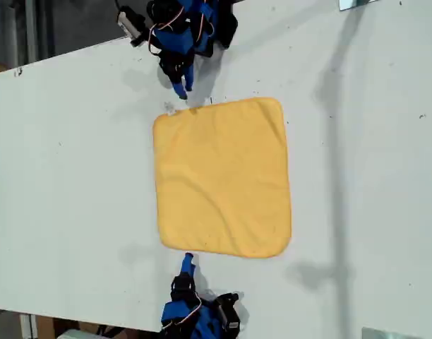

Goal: Grasp corners of a square towel and fold twice.

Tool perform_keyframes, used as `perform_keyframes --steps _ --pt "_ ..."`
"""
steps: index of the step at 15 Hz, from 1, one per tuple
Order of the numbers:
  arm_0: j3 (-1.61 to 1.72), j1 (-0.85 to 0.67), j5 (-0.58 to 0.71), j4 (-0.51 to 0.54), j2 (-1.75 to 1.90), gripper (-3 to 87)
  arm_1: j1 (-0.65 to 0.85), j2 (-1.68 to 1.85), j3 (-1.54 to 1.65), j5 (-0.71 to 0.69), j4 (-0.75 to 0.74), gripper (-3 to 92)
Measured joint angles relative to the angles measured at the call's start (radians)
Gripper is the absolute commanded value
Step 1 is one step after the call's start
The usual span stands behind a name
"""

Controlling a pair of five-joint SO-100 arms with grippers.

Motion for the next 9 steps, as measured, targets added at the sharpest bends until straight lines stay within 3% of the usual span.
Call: perform_keyframes --steps 1,3,4,7,8,9 --pt "-0.002 -0.002 -0.008 0.003 0.0 11.0 0.012 -0.003 0.0 -0.009 -0.002 0.8" --pt "-0.018 -0.16 -0.158 0.009 0.0 10.9 0.041 -0.006 0.015 -0.31 -0.074 0.8" --pt "-0.018 -0.178 -0.175 0.014 0.003 10.9 0.055 -0.012 0.015 -0.4 -0.08 0.7" --pt "-0.018 -0.173 -0.183 0.014 0.002 16.2 0.066 -0.012 0.015 -0.43 -0.074 0.8" --pt "-0.018 -0.173 -0.178 0.014 0.002 17.7 0.086 -0.012 0.015 -0.426 -0.049 3.5" --pt "-0.018 -0.17 -0.167 0.014 0.0 18.3 0.092 -0.012 0.015 -0.426 -0.043 12.2"
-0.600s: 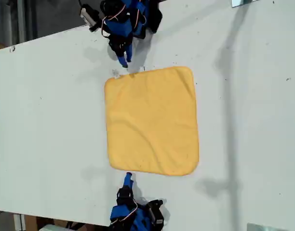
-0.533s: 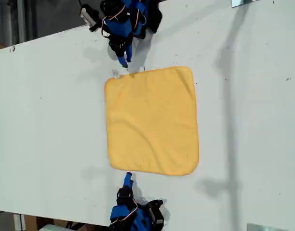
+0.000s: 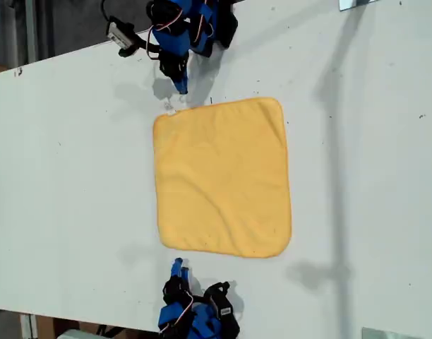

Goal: Grasp corners of a square towel and fold twice.

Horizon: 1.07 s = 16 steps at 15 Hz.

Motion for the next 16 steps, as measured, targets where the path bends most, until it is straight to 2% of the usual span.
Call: perform_keyframes --steps 1,2,4,5,8,9,11,14,16 --pt "0.0 0.006 0.021 -0.011 0.0 18.3 -0.006 0.0 0.0 -0.012 -0.003 22.6" --pt "-0.003 0.017 0.023 -0.023 0.0 18.1 -0.066 -0.008 0.002 -0.069 -0.037 24.6" --pt "-0.021 0.083 0.014 -0.089 -0.034 15.3 -0.183 -0.137 -0.015 -0.123 -0.239 30.9" --pt "-0.097 0.163 -0.003 -0.149 -0.15 14.3 -0.195 -0.367 -0.121 -0.144 -0.284 32.3" --pt "-0.453 0.307 -0.101 -0.181 -0.888 15.1 -0.393 -1.218 -0.643 -0.179 -0.302 33.1" --pt "-0.457 0.334 -0.137 -0.221 -1.029 14.8 -0.457 -1.405 -0.723 -0.17 -0.264 33.5" --pt "-0.425 0.391 -0.209 -0.284 -1.085 14.9 -0.624 -1.589 -0.83 -0.081 -0.155 33.7" --pt "-0.364 0.402 -0.218 -0.38 -1.094 15.1 -0.867 -1.666 -0.994 0.094 0.084 33.5" --pt "-0.347 0.403 -0.215 -0.4 -1.094 15.3 -0.943 -1.683 -1.034 0.164 0.124 33.6"
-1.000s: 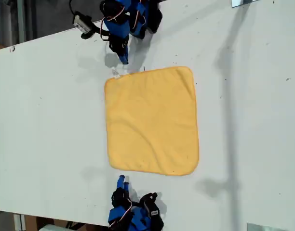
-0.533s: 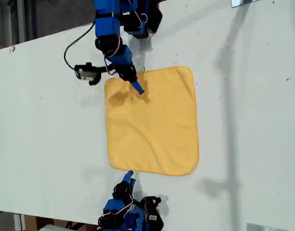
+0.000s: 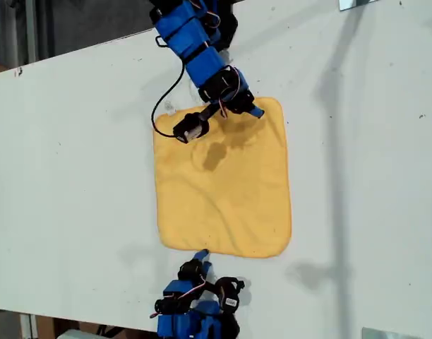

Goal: Grasp corners of a square towel and fold twice.

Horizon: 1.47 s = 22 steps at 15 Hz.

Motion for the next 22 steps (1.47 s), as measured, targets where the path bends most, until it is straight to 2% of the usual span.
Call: perform_keyframes --steps 3,7,8,9,10,13,14,16,20,22 --pt "0.006 -0.012 0.006 -0.009 0.0 15.2 -0.092 -0.155 -0.103 0.031 -0.006 33.6" --pt "0.009 -0.014 0.006 -0.015 0.0 15.1 -0.12 -0.321 -0.212 0.031 -0.04 34.2" --pt "0.014 -0.014 0.006 -0.015 0.0 15.1 -0.121 -0.345 -0.213 0.031 -0.072 31.5" --pt "0.015 -0.014 0.006 -0.015 0.0 15.1 -0.121 -0.365 -0.213 0.031 -0.098 12.4" --pt "0.015 -0.014 0.006 -0.015 0.002 15.1 -0.121 -0.379 -0.218 0.031 -0.118 0.0" --pt "0.015 -0.014 -0.015 -0.005 0.012 12.6 -0.127 -0.419 -0.267 0.038 -0.158 -0.1" --pt "0.005 0.008 -0.078 0.04 0.002 12.3 -0.124 -0.425 -0.272 0.038 -0.158 -0.1" --pt "-0.183 0.117 -0.175 0.202 -0.114 12.8 -0.123 -0.431 -0.273 0.038 -0.158 -0.1" --pt "-0.785 0.411 -0.314 0.436 -0.675 18.0 -0.123 -0.443 -0.282 0.038 -0.158 -0.1" --pt "-1.017 0.543 -0.407 0.485 -0.93 18.4 -0.121 -0.443 -0.284 0.038 -0.158 -0.1"
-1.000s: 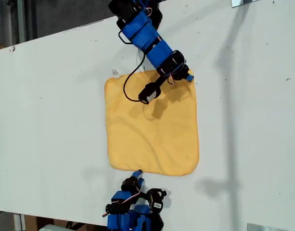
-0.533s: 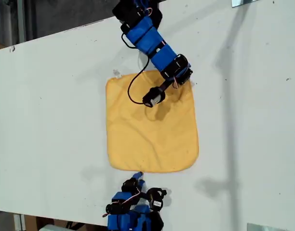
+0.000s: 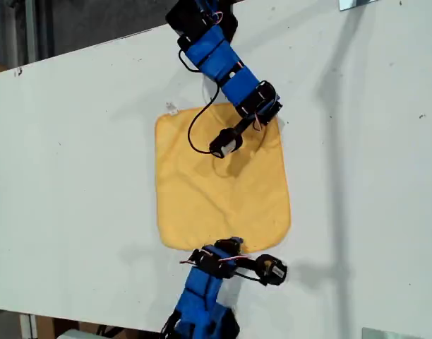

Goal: Grasp corners of a square towel and fold twice.

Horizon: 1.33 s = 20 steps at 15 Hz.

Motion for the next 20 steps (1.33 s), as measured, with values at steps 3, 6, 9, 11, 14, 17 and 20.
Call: perform_keyframes --steps 3,6,9,11,14,17,20 --pt "-0.138 0.16 -0.186 0.046 -0.083 18.8 -0.005 -0.003 0.0 0.006 0.0 -0.1" --pt "-0.235 0.229 -0.308 0.058 -0.167 18.9 -0.005 -0.015 -0.014 0.006 0.003 -0.1" --pt "-0.296 0.265 -0.459 -0.002 -0.238 18.6 -0.005 -0.018 -0.018 0.008 0.043 -0.1" --pt "-0.416 0.275 -0.532 0.025 -0.296 18.5 -0.005 -0.02 -0.018 0.008 0.063 -0.1" --pt "-0.529 0.298 -0.63 0.072 -0.313 17.8 -0.005 -0.02 -0.018 0.008 0.074 -0.1" --pt "-0.54 0.316 -0.672 0.041 -0.36 17.5 -0.005 -0.02 -0.018 0.012 0.075 -0.1" --pt "-0.54 0.316 -0.676 -0.011 -0.391 17.4 -0.008 -0.02 -0.018 0.014 0.075 -0.1"
